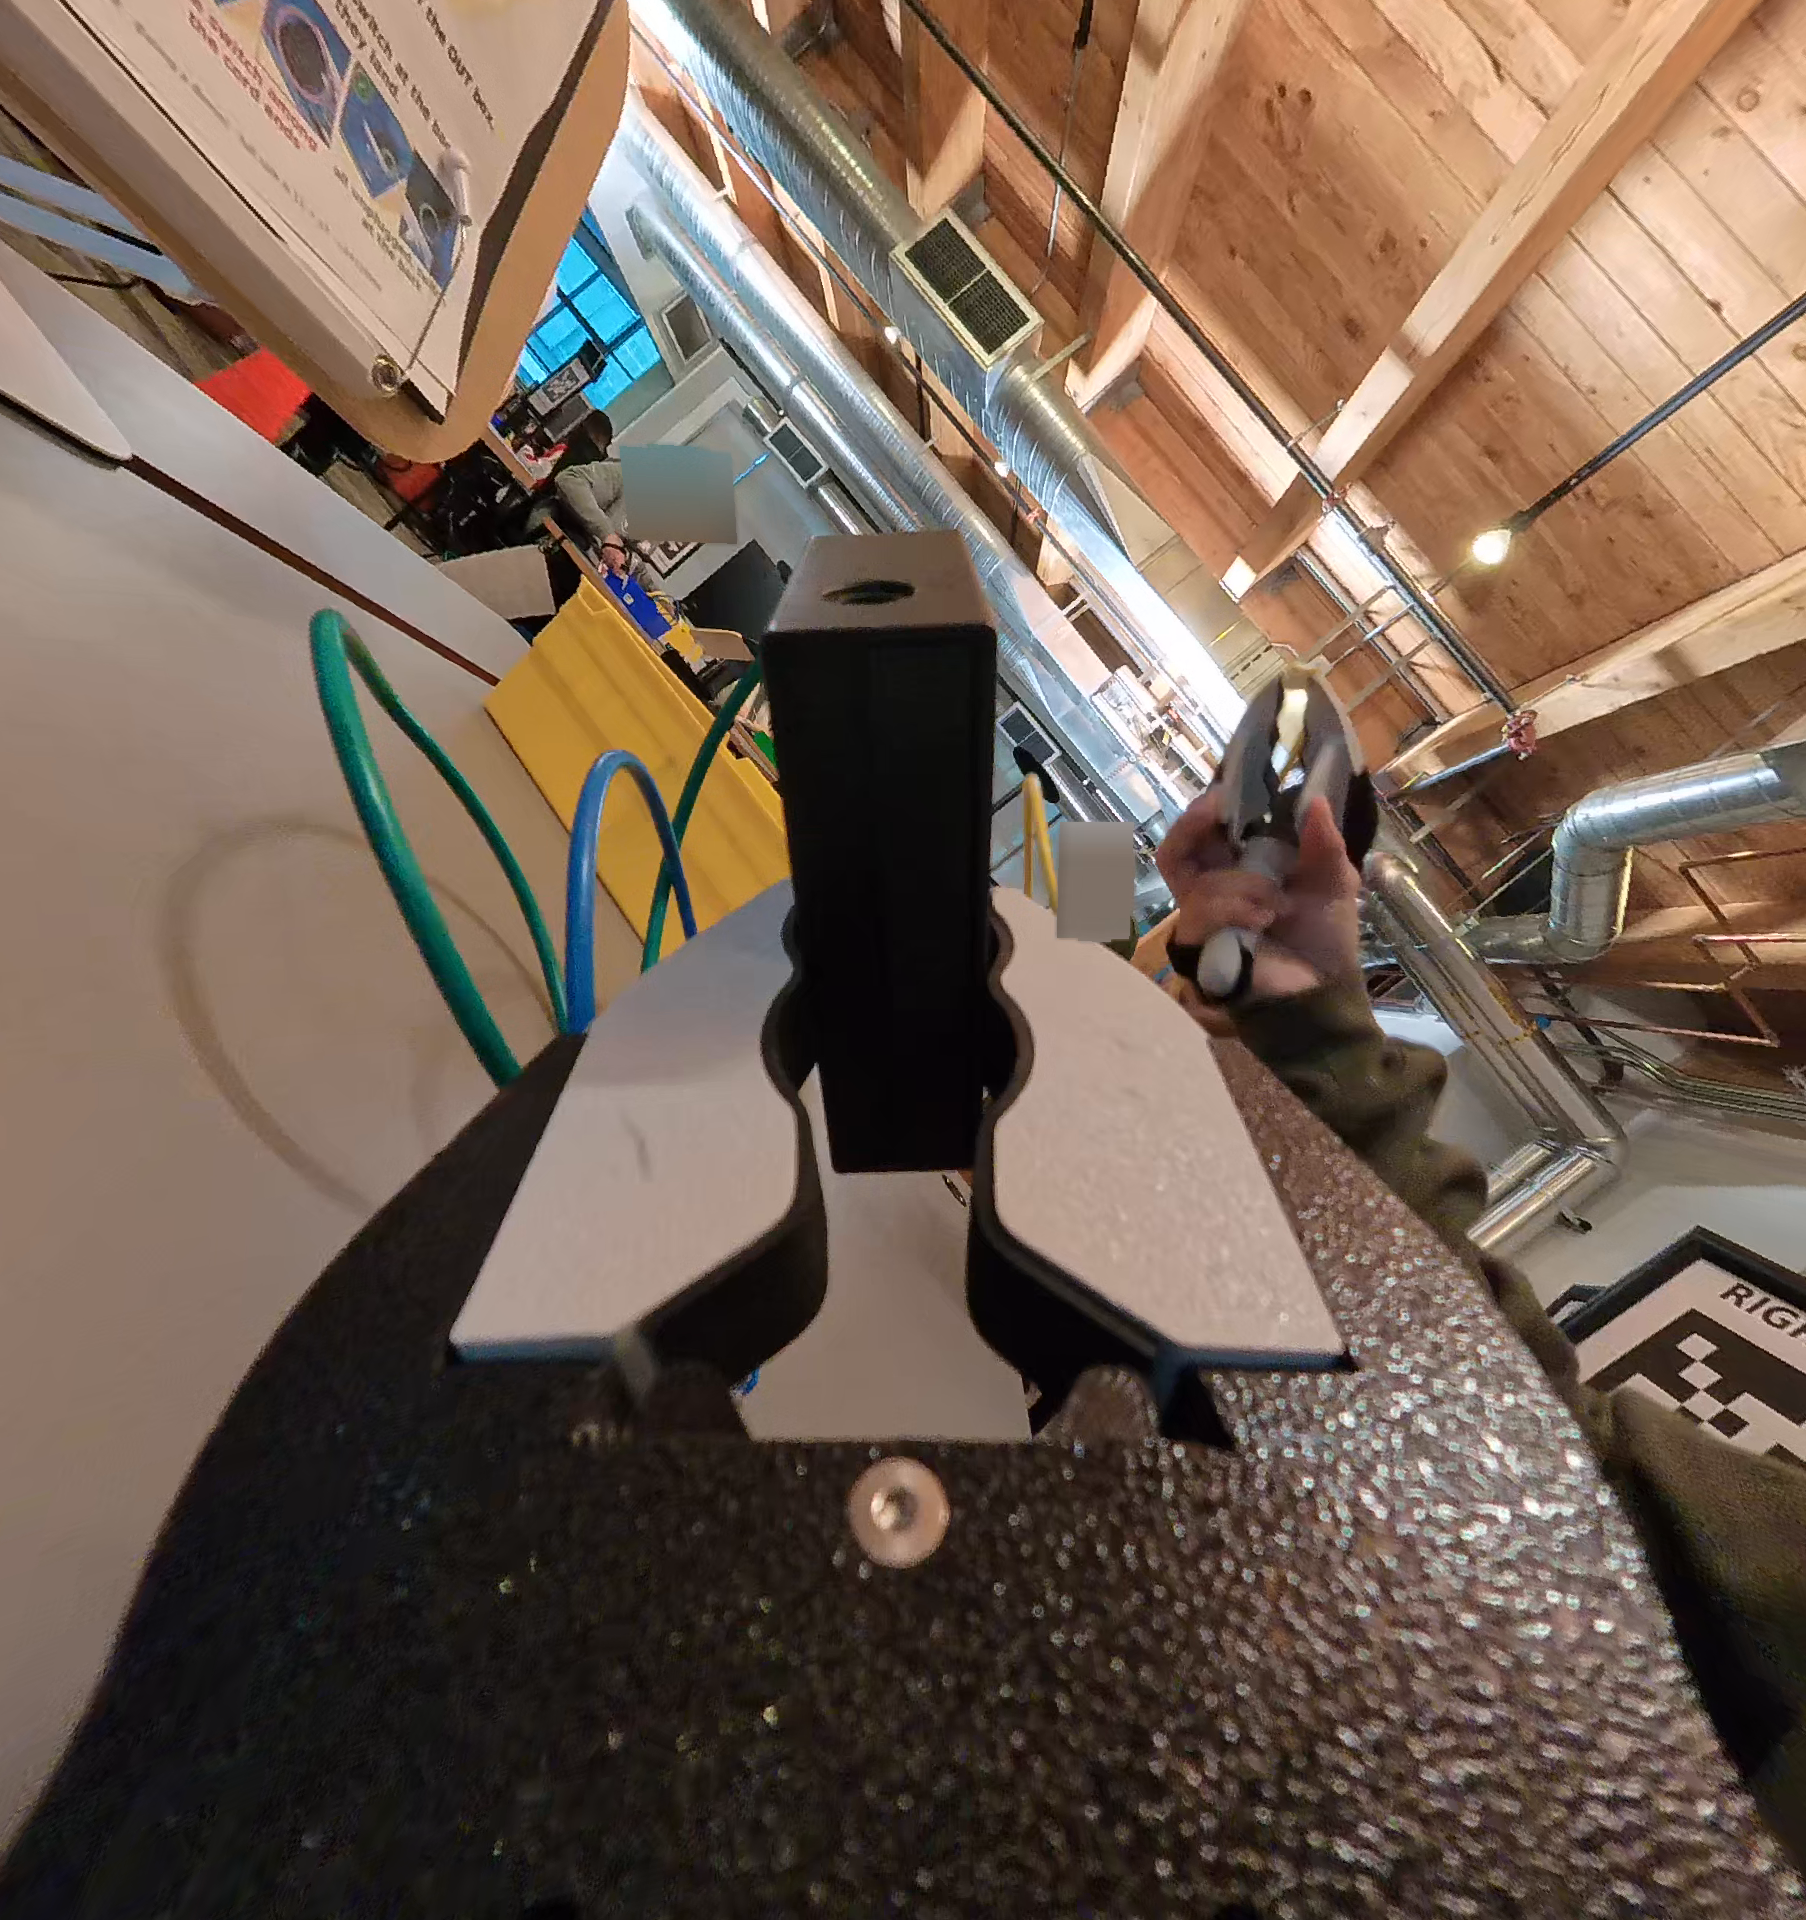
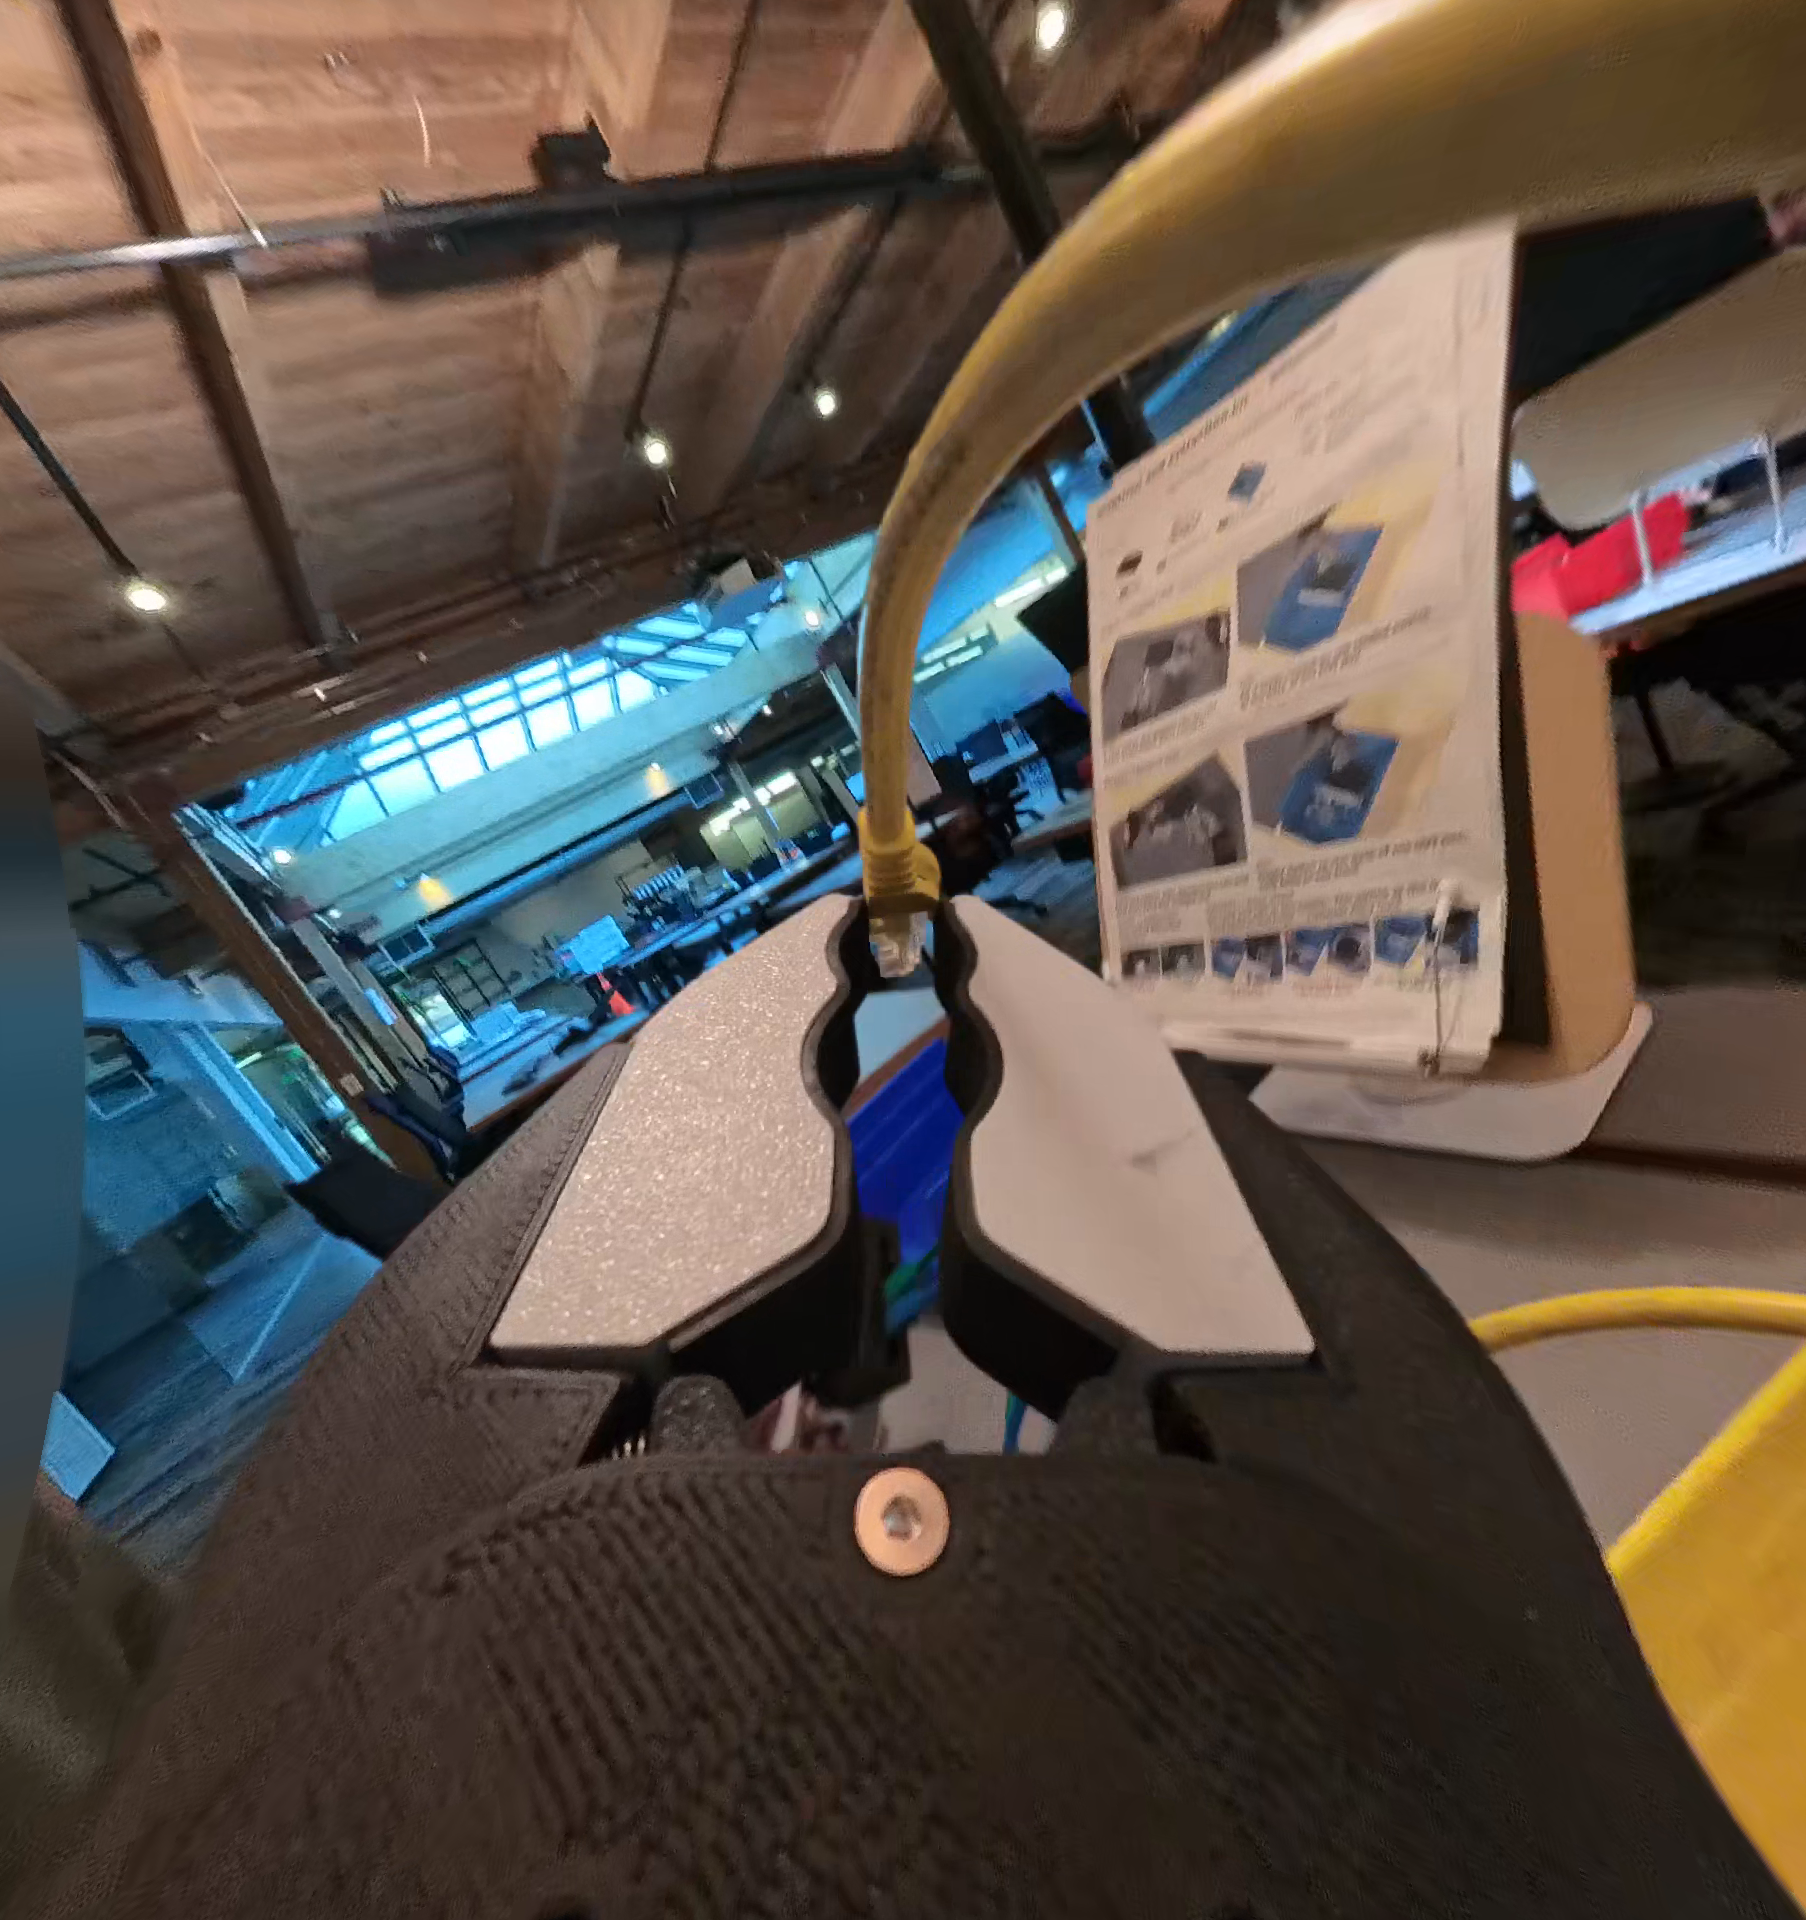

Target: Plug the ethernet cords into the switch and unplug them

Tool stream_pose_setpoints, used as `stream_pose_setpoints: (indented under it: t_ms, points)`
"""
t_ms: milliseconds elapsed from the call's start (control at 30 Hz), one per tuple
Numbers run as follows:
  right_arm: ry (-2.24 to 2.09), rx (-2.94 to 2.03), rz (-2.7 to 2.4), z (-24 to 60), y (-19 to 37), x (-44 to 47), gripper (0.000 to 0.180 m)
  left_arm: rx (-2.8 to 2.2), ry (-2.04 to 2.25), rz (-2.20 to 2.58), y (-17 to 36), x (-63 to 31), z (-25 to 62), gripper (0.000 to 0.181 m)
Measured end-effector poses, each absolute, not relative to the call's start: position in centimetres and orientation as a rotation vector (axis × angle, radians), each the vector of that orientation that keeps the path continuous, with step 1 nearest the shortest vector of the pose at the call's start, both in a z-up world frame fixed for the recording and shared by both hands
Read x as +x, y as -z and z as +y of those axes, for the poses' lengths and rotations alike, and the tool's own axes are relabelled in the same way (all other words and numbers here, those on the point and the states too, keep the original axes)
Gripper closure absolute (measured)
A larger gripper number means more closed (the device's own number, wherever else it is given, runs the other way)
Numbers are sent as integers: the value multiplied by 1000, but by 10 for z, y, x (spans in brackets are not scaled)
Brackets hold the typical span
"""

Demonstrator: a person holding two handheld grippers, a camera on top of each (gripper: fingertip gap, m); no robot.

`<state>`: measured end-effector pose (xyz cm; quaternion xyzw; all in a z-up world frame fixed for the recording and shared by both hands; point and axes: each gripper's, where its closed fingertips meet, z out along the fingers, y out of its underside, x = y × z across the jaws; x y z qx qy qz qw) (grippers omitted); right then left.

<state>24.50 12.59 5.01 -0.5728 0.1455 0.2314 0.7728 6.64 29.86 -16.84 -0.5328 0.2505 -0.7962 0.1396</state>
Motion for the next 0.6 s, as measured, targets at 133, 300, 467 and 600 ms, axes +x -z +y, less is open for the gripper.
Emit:
stream_pose_setpoints:
  t_ms: [133,300,467,600]
  points:
    - [-617,-1078,304,136,-72,297,167,-1534,2311,746,169,68,295,153]
    - [-545,-1124,267,162,-47,344,167,-1525,2315,761,169,68,294,153]
    - [-534,-1095,351,162,13,379,167,-1513,2325,775,170,69,291,153]
    - [-546,-1329,470,168,91,376,167,-1515,2335,785,171,69,289,153]
